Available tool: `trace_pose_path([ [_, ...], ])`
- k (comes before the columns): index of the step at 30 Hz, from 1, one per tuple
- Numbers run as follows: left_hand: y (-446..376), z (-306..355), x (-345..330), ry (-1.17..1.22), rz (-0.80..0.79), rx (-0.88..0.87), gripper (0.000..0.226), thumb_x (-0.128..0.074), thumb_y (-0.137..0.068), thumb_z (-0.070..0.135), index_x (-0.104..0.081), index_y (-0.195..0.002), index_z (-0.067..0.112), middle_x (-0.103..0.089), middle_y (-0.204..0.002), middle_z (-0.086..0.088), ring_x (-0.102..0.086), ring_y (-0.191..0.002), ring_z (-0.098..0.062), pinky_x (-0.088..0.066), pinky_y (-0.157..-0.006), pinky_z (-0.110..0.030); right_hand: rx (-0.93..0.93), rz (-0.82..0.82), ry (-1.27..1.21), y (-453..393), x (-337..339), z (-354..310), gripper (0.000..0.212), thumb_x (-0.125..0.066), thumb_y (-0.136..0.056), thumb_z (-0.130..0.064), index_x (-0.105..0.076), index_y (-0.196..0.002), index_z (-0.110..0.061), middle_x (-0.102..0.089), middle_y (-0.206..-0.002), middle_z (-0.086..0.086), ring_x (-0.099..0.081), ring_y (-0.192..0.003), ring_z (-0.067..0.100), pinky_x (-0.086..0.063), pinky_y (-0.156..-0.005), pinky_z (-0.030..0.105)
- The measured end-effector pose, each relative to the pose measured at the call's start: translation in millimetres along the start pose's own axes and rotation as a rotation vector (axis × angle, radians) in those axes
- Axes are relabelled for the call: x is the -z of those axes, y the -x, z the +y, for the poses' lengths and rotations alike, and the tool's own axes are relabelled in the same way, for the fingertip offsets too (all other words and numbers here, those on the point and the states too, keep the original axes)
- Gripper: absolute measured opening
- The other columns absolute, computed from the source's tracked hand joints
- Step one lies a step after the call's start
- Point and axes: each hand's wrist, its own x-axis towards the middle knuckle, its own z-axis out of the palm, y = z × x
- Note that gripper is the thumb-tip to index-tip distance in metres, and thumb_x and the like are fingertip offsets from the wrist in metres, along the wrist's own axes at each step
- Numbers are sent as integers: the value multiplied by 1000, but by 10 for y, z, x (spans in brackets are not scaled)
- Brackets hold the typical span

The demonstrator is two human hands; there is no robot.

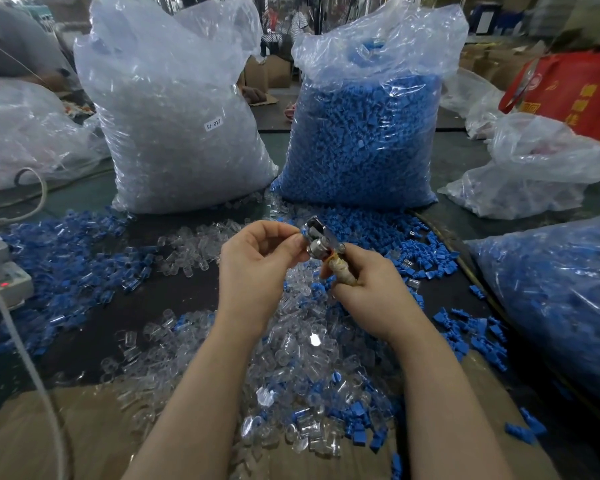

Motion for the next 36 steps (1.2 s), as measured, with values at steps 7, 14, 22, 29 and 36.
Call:
trace_pose_path([
  [7,-17,-3,18,5,0,27,8,-69,-86,-1,-69,-86,7,-73,-71,1,-69,-67,-7,-52,-64,-15,16,39,40,-6,-33,-20,20,-51,-66,-23,-60,-82,-26,-60,-67,-3,-52,-60,17,-47,-59,41],
  [14,-156,-114,448,-349,208,141,13,-77,-81,11,-75,-78,23,-75,-73,2,-72,-74,-15,-57,-75,-29,21,132,118,-9,-20,37,20,-49,-70,-26,-58,-87,-22,-60,-68,-4,-54,-64,21,-45,-58,40],
  [22,-188,-232,1088,-1118,420,293,16,-68,-86,6,-77,-96,15,-71,-102,-17,-62,-94,-38,-53,-82,-44,36,141,145,-10,-2,89,7,-53,-75,-25,-48,-72,-30,-55,-62,-18,-42,-53,11,-29,-50,32],
  [29,-237,-222,1032,-1142,308,336,25,-58,-85,4,-72,-102,17,-65,-112,-16,-58,-101,-36,-47,-81,-41,23,185,199,-24,24,127,8,-59,-80,-19,-54,-80,-25,-56,-63,-5,-50,-59,16,-40,-53,39],
  [36,-283,-255,1003,-1270,243,372,32,-54,-95,21,-62,-123,8,-62,-118,-18,-57,-107,-38,-49,-88,-44,24,210,257,-10,38,112,10,-60,-81,-20,-55,-86,-27,-57,-64,-7,-50,-58,12,-37,-50,32],
])
